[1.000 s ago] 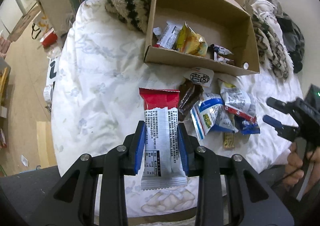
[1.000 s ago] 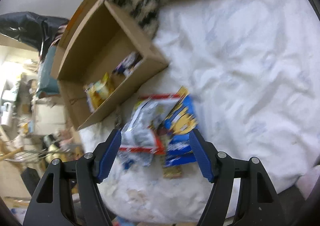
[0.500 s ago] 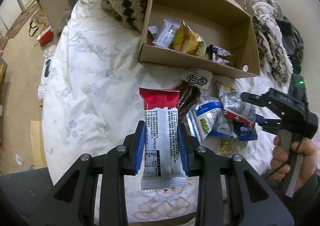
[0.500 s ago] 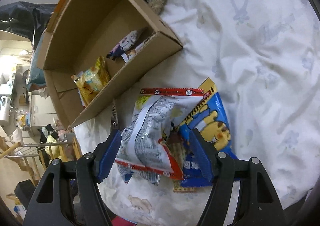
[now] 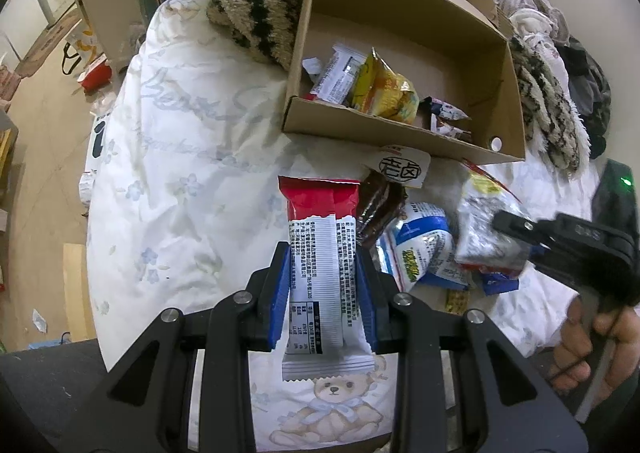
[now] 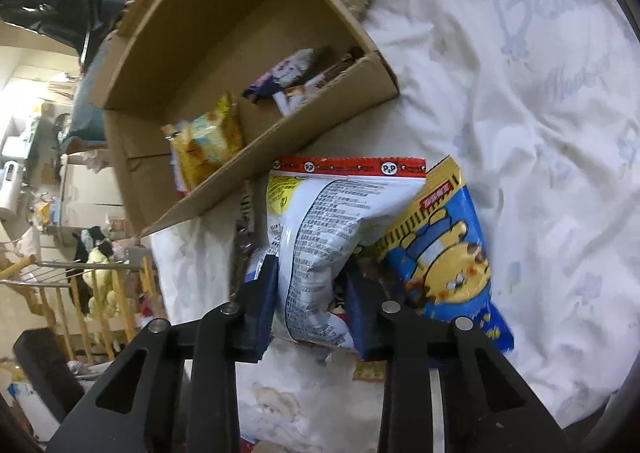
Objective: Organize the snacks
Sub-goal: 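Carry both snacks over the box and open both tools to drop them inside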
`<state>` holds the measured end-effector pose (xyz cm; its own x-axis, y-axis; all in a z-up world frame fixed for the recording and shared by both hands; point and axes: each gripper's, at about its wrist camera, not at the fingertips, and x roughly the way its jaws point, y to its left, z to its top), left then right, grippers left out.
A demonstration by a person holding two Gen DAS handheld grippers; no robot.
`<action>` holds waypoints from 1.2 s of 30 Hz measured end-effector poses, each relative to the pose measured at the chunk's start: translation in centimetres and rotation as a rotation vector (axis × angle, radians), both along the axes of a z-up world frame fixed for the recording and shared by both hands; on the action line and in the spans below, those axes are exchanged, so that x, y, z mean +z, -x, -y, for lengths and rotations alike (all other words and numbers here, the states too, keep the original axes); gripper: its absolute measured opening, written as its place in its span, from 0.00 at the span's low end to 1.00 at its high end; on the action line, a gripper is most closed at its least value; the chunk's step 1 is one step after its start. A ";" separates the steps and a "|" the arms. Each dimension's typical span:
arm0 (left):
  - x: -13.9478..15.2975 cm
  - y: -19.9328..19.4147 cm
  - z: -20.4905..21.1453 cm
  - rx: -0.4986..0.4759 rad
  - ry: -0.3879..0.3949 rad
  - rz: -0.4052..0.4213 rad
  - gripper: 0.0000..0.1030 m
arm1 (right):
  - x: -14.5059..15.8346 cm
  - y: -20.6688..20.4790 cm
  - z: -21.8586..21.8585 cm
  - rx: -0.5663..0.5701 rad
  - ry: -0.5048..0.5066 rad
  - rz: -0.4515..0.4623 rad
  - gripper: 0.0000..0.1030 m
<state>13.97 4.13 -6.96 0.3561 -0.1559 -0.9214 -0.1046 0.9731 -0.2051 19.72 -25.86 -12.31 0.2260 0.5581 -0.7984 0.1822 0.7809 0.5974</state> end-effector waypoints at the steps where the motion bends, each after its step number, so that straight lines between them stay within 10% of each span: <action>1: 0.0 0.0 -0.1 0.002 -0.005 0.002 0.26 | 0.4 0.4 0.0 0.004 -0.007 0.005 0.31; 25: 1.7 1.3 -0.5 0.028 -0.161 0.125 0.26 | 9.0 4.2 -2.3 0.173 -0.051 0.334 0.30; 36: 6.7 -2.8 0.3 0.006 -0.156 0.252 0.26 | 12.2 1.0 -1.2 0.128 -0.007 0.476 0.30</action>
<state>16.80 3.83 -0.26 0.5772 -0.0165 -0.8164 -0.0749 0.9945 -0.0731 18.71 -24.68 -0.11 0.4940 0.6101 -0.6195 -0.2095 0.7750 0.5962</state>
